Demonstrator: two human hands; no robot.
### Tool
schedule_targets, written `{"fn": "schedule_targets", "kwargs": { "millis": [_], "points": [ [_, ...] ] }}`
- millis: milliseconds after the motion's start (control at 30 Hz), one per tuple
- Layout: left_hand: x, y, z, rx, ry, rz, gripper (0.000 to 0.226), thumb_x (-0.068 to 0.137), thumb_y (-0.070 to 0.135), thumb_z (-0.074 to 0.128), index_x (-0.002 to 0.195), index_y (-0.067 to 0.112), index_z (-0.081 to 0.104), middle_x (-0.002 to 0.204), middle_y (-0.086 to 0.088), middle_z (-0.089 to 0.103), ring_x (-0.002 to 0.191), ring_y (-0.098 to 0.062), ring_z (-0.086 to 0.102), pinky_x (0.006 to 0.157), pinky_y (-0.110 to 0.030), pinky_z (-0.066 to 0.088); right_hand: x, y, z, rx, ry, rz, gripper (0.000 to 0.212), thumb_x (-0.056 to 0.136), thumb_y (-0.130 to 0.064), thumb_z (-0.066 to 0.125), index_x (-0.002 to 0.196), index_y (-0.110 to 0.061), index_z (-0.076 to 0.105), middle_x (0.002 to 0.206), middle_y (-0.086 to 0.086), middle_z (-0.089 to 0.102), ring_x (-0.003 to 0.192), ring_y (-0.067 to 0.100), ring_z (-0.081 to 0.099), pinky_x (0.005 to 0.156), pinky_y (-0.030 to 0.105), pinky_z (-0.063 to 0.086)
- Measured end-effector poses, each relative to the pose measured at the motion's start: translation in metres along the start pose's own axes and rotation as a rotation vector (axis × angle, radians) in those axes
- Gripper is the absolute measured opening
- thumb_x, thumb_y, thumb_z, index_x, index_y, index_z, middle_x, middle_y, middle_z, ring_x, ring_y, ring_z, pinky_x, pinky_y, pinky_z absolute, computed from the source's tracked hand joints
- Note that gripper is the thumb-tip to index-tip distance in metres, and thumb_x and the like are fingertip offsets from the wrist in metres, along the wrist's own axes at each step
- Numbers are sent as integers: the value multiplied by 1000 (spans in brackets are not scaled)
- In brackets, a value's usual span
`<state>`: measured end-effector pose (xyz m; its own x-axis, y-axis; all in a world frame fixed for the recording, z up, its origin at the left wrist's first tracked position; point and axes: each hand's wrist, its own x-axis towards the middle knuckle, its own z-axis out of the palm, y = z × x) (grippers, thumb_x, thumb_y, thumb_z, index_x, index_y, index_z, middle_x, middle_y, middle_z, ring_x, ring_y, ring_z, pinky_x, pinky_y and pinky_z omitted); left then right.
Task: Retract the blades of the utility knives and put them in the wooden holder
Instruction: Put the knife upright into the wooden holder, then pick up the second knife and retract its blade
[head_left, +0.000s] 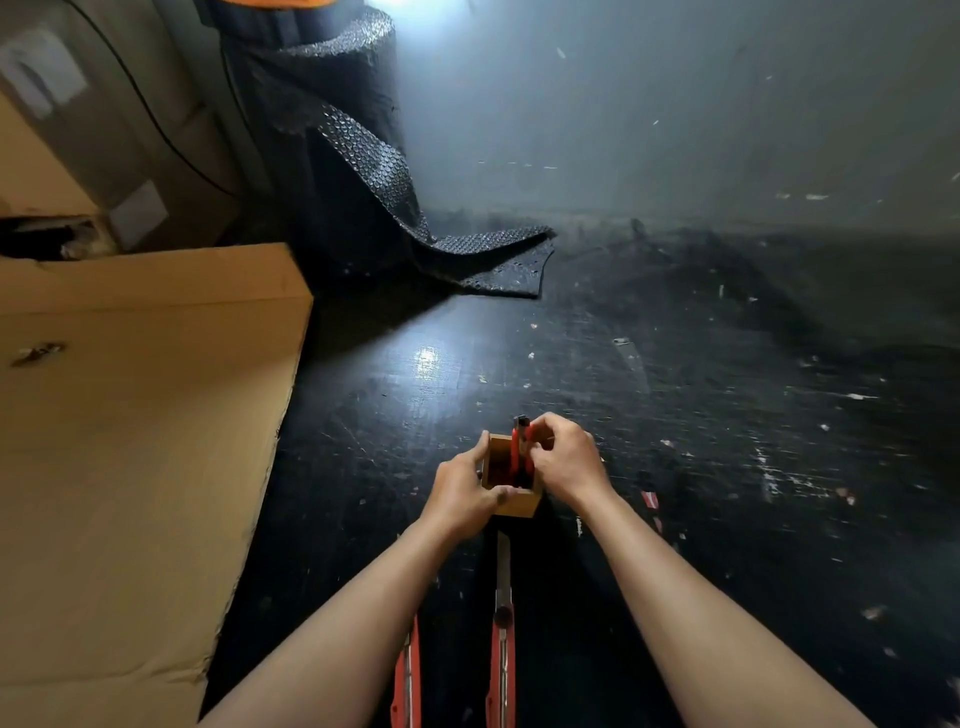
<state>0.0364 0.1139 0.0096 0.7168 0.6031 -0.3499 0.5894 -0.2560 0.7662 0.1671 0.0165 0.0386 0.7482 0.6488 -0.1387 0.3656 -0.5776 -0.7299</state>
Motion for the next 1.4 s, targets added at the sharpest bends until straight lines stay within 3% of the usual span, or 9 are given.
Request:
{"fn": "schedule_targets", "kwargs": {
  "millis": [200, 367, 633, 800, 900, 1000, 1200, 1300, 1400],
  "points": [
    [0, 2, 0, 43, 22, 7, 96, 82, 30, 85, 161, 22, 31, 140, -12, 65, 129, -22, 61, 105, -29, 48, 3, 1, 3, -55, 15, 0, 10, 87, -13, 64, 90, -21, 69, 90, 1, 72, 82, 19, 65, 70, 36, 56],
    [-1, 3, -1, 37, 24, 3, 96, 82, 30, 85, 161, 22, 32, 140, -12, 65, 128, -24, 62, 106, -32, 50, 4, -1, 3, -61, 29, 9, 11, 88, -14, 63, 94, -21, 69, 93, 1, 71, 86, 20, 66, 74, 40, 58],
    [-16, 10, -6, 26, 108, 17, 93, 83, 26, 85, 159, 12, 34, 148, -15, 60, 133, -29, 60, 109, -39, 51, -11, -6, -13, -84, 82, -36, 35, 88, -19, 71, 122, -12, 64, 114, 5, 70, 102, 21, 65, 86, 37, 56],
    [-44, 8, -9, 16, 184, 48, 75, 86, 18, 82, 152, 8, 48, 148, -14, 60, 135, -28, 58, 109, -34, 48, -40, -7, -18, -141, 77, -30, 24, 90, -21, 67, 113, -17, 66, 111, 3, 70, 100, 21, 66, 83, 37, 56],
    [-65, 1, -5, 36, 194, 30, 69, 87, 18, 82, 149, 10, 52, 143, -12, 64, 130, -26, 61, 110, -35, 49, -65, -1, -12, -166, 32, 1, 16, 89, -23, 63, 104, -21, 66, 106, 1, 70, 95, 20, 66, 81, 40, 57],
    [-87, -9, 3, 60, 174, 15, 55, 88, 15, 79, 140, 12, 60, 128, -6, 70, 119, -22, 66, 94, -24, 47, -93, 8, 1, -172, -23, 41, 17, 89, -25, 64, 105, -23, 66, 104, 0, 70, 94, 18, 66, 81, 40, 57],
    [-121, -44, 30, 126, 36, -118, 61, 86, 21, 81, 142, 17, 57, 134, -3, 68, 123, -20, 65, 103, -38, 55, -149, 36, 38, -209, -192, 165, 38, 90, -27, 66, 127, -22, 61, 119, 2, 67, 106, 18, 65, 89, 39, 56],
    [-134, -59, 47, 99, -37, -149, 58, 87, 16, 80, 141, 11, 59, 131, -6, 71, 122, -20, 67, 103, -33, 55, -177, 51, 53, -193, -275, 197, 37, 91, -25, 66, 127, -19, 62, 114, 2, 69, 98, 16, 66, 80, 31, 56],
    [-142, -71, 63, 9, -84, -192, 40, 90, 11, 76, 129, 12, 68, 119, -3, 76, 111, -16, 72, 95, -33, 60, -198, 62, 64, -115, -325, 232, 28, 92, -23, 64, 120, -22, 67, 100, -5, 69, 82, 6, 65, 73, 27, 56]
  ]
}}
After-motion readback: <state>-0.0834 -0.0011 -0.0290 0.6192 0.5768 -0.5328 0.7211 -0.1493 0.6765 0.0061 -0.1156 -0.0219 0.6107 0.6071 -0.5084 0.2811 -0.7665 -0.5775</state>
